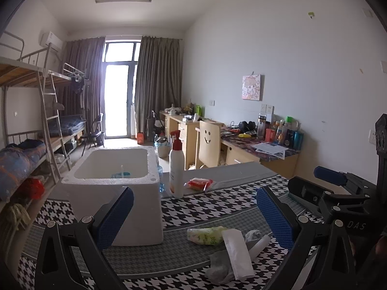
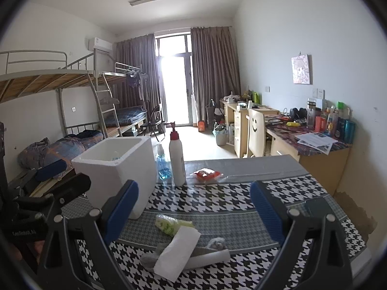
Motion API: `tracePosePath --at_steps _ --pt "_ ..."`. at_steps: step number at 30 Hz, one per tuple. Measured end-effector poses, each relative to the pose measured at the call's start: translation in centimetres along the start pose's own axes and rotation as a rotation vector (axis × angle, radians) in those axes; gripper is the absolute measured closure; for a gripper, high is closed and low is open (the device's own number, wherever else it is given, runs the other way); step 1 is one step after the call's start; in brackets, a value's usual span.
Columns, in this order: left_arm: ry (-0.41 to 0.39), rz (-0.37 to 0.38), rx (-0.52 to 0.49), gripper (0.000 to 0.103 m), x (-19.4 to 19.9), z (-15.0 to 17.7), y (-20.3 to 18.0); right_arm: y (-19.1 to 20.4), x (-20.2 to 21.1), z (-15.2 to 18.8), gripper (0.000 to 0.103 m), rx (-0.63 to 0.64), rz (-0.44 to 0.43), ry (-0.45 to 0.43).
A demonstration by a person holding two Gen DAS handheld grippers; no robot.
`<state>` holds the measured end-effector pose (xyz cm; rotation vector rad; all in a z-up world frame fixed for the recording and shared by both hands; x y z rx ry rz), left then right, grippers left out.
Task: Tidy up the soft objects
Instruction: 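Withdraw both open tools from the box back toward the remaining items, then lower the left tool onto the white tissue and close it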
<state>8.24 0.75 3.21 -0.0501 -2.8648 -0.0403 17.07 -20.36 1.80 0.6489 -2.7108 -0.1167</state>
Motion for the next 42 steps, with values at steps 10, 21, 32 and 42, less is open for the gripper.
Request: tracePosePath --at_steps 10,21,32,42 --pt "0.039 0.017 0.008 0.001 -1.2 1.4 -1.0 -1.2 0.1 1.1 0.007 -0.024 0.030 0.014" --pt "0.093 0.034 0.008 0.001 -2.4 2.9 -1.7 -2.5 -0.3 2.4 0.007 -0.041 0.079 0.049" --pt "0.164 0.050 0.002 0.001 -4.0 4.4 -2.7 -3.9 -0.7 3.9 0.007 -0.067 0.107 0.094" --pt "0.215 0.079 -0.021 0.001 -5.2 5.7 -3.8 -4.9 -1.5 5.0 0.007 -0.075 0.135 0.137"
Point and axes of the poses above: each gripper's, at about its wrist camera, not at the fingertips, and x roughly against the way its jaws point, y to its left, z to its underside, the point moved 1 cm from there along -x, roughly the way its jaws point, and after that the axes turned 5 degrees about -x, right-handed, at the moved point
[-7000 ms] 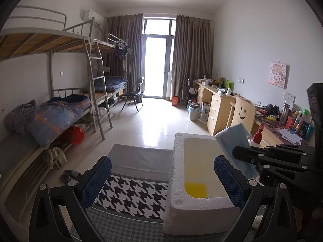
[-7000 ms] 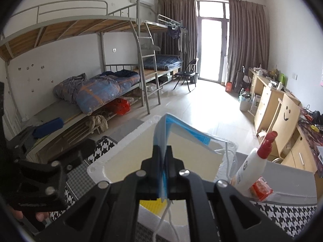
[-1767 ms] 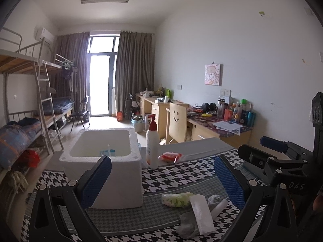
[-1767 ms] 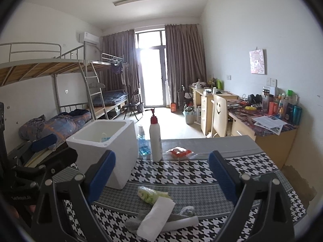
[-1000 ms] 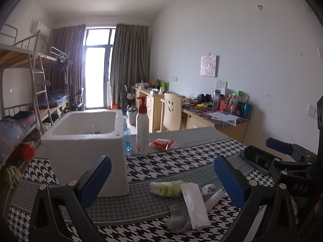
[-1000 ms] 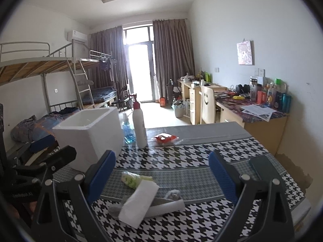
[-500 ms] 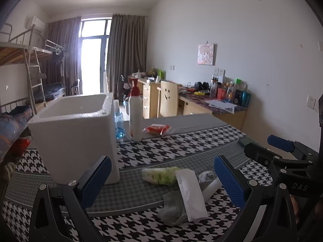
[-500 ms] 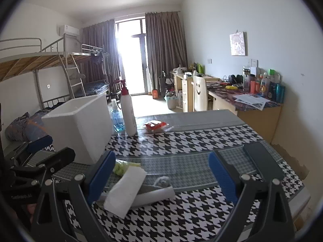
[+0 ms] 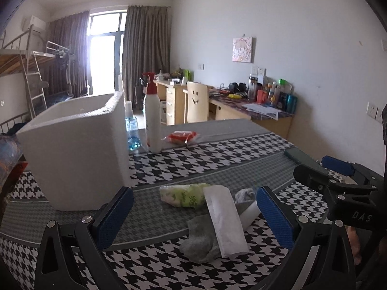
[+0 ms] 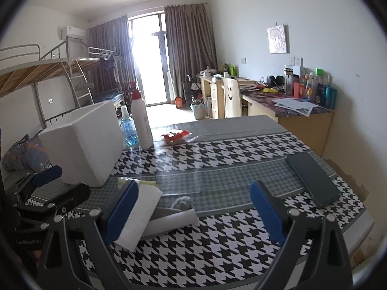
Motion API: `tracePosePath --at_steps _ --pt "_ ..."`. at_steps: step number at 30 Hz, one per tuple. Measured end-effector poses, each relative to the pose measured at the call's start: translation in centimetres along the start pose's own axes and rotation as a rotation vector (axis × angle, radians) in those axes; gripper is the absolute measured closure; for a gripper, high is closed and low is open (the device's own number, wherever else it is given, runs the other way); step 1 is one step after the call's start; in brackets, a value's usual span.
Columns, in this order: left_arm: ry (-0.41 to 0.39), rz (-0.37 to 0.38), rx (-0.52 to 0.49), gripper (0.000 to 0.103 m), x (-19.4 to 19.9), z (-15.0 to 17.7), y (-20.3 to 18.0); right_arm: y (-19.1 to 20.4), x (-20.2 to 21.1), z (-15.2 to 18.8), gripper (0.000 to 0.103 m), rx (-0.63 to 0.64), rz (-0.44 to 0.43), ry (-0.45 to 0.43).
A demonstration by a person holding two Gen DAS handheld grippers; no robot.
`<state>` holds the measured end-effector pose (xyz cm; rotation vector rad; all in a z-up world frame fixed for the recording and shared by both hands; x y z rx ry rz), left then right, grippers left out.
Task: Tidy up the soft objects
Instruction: 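Lower the left tool onto the white tissue and close it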
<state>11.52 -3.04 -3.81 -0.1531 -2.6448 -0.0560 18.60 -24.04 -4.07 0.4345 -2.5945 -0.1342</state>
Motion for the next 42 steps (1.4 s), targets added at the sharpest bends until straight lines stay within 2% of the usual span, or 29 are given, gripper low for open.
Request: tracePosePath --at_steps 9,17,19,23,29,33,36,40,42 --pt "0.076 0.032 -0.012 0.001 -2.1 1.0 -1.1 -0.8 -1.3 1.1 0.007 -0.007 0.022 0.053" --pt "0.159 0.066 -0.022 0.014 -4.1 1.9 -1.6 -2.0 -2.5 2.0 0.007 -0.028 0.044 0.095" --pt "0.185 0.069 -0.028 0.020 -4.7 2.1 -1.8 -2.1 -2.7 2.1 0.007 -0.031 0.046 0.104" --pt "0.213 0.088 -0.035 0.025 -5.2 2.4 -2.1 -2.4 -3.2 2.4 0.007 -0.040 0.047 0.120" --pt "0.253 0.111 -0.042 0.038 -6.3 2.9 -2.6 -2.6 -3.8 2.7 0.007 -0.048 0.045 0.138" --pt "0.279 0.129 -0.051 0.052 -6.9 3.1 -3.0 -2.7 -4.1 2.9 0.007 -0.052 0.045 0.146" --pt "0.291 0.151 -0.058 0.069 -7.1 3.3 -3.2 -2.8 -4.3 3.0 0.007 -0.061 0.042 0.154" --pt "0.293 0.164 -0.068 0.088 -7.1 3.4 -3.4 -2.9 -4.5 3.1 0.007 -0.064 0.036 0.161" --pt "0.283 0.170 -0.065 0.093 -6.9 3.3 -3.5 -2.8 -4.6 3.2 0.007 -0.062 0.031 0.163"
Point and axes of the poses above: each gripper's, at about its wrist camera, not at the fingertips, and x roughly against the way its jaws point, y to its left, z to its underside, the point moved 1 cm from there along -x, roughly the way its jaws point, and after that the axes turned 5 degrees about -x, right-handed, at the moved point
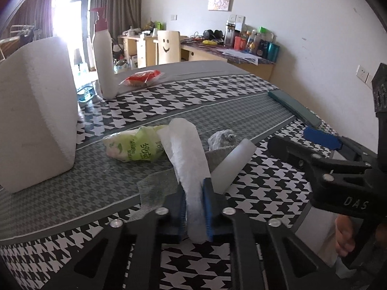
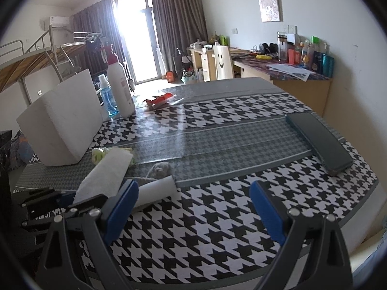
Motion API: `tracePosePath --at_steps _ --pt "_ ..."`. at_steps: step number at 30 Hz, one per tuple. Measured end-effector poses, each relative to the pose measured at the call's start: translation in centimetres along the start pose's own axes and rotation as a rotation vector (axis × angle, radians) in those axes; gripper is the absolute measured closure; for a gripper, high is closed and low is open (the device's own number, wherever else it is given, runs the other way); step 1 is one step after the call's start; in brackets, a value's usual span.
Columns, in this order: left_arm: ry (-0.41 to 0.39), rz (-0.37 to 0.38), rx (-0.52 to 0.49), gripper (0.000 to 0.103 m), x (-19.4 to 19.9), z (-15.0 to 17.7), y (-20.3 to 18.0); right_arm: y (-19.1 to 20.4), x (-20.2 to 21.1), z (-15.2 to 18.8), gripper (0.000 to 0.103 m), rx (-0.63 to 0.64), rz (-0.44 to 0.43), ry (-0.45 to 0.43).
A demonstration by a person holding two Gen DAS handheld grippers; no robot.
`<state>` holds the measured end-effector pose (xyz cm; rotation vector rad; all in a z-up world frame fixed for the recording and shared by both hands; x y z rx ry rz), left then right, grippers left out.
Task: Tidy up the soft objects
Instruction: 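Lower the left tool onto the white tissue and close it, then grasp the white paper roll with the right tool while the left tool holds the tissue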
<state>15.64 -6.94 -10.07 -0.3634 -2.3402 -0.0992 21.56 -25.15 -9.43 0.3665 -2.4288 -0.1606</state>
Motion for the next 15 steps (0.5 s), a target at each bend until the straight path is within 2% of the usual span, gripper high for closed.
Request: tracePosePath --at_steps 6,15 --pt "-0.032 0.039 -0.002 0.094 0.9 -0.2 0.1 0.3 -0.3 0.2 0.007 0.002 -0.012 0.015" --pt "-0.085 0.017 0.009 0.094 2.7 -0.4 1.2 1.5 -1.5 0.5 0.007 0.003 -0.049 0.079"
Point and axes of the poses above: each gripper's, at about its wrist camera, not at the fingertips, and x roughly against the way its jaws point, y to its left, z to its underside, the point moved 1 cm from there along -x, roughly the way its jaws point, and after that the axes turned 5 degrees about -x, right-handed, at the moved point
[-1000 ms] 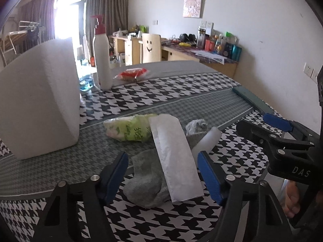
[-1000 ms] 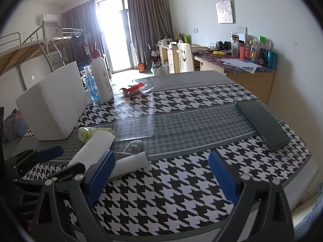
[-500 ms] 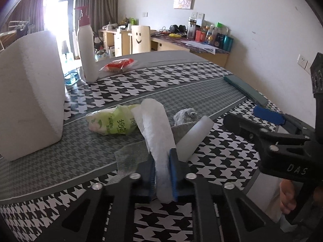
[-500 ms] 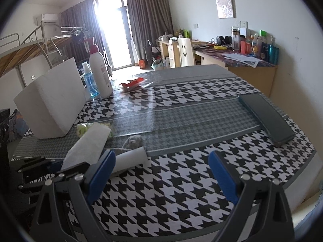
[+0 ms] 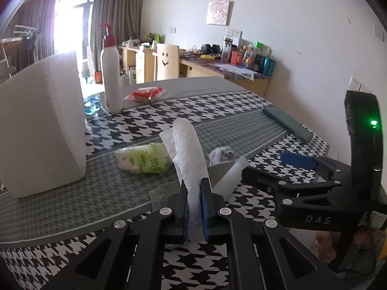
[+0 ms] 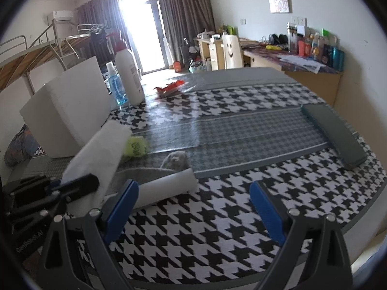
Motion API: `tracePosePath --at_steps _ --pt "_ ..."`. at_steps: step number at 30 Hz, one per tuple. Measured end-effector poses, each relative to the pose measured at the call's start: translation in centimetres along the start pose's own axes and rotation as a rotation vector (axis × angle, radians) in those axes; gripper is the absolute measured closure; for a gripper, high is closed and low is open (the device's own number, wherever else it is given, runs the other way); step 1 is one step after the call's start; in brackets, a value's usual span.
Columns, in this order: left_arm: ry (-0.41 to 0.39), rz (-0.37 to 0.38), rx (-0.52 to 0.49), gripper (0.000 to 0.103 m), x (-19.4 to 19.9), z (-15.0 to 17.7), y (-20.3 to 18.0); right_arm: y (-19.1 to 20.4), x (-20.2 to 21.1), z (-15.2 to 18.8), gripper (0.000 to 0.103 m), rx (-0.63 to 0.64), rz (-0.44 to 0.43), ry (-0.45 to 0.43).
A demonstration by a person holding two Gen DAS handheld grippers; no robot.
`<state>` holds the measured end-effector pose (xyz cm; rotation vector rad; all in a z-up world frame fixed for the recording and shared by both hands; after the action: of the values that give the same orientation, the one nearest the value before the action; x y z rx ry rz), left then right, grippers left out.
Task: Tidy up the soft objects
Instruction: 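Grasp the white paper roll with the right tool while the left tool holds the tissue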
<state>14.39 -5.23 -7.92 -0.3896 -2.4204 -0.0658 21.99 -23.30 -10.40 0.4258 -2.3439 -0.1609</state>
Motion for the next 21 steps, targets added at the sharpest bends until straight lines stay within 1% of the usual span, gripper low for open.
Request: tracePosePath --at_steps 8,9,10,15,21 --pt "-0.032 -0.025 0.012 0.094 1.2 -0.2 1.0 0.4 -1.3 0.0 0.008 -0.028 -0.039 0.060" --pt "-0.034 -0.026 0.014 0.094 1.2 -0.2 1.1 0.5 -1.5 0.0 0.009 -0.030 -0.042 0.068" --pt "-0.034 -0.026 0.016 0.094 1.3 -0.2 1.2 0.6 -1.6 0.1 0.014 -0.032 -0.041 0.076" --pt "-0.039 -0.034 0.025 0.094 1.5 0.0 1.7 1.2 -1.5 0.3 0.028 -0.027 -0.060 0.099" --pt "-0.039 -0.037 0.030 0.094 1.7 0.1 1.9 1.8 -2.3 0.2 0.029 -0.039 -0.064 0.139"
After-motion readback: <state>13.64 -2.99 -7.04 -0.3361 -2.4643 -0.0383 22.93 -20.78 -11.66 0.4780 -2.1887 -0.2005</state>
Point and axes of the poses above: each gripper's, at about its wrist camera, not at the fingertips, and x roughly against the way its jaws point, y to its left, z to its underside, the point moved 1 cm from there along -x, roughly the way its jaws point, and after that the axes turned 5 degrees about -x, right-handed, at the moved point
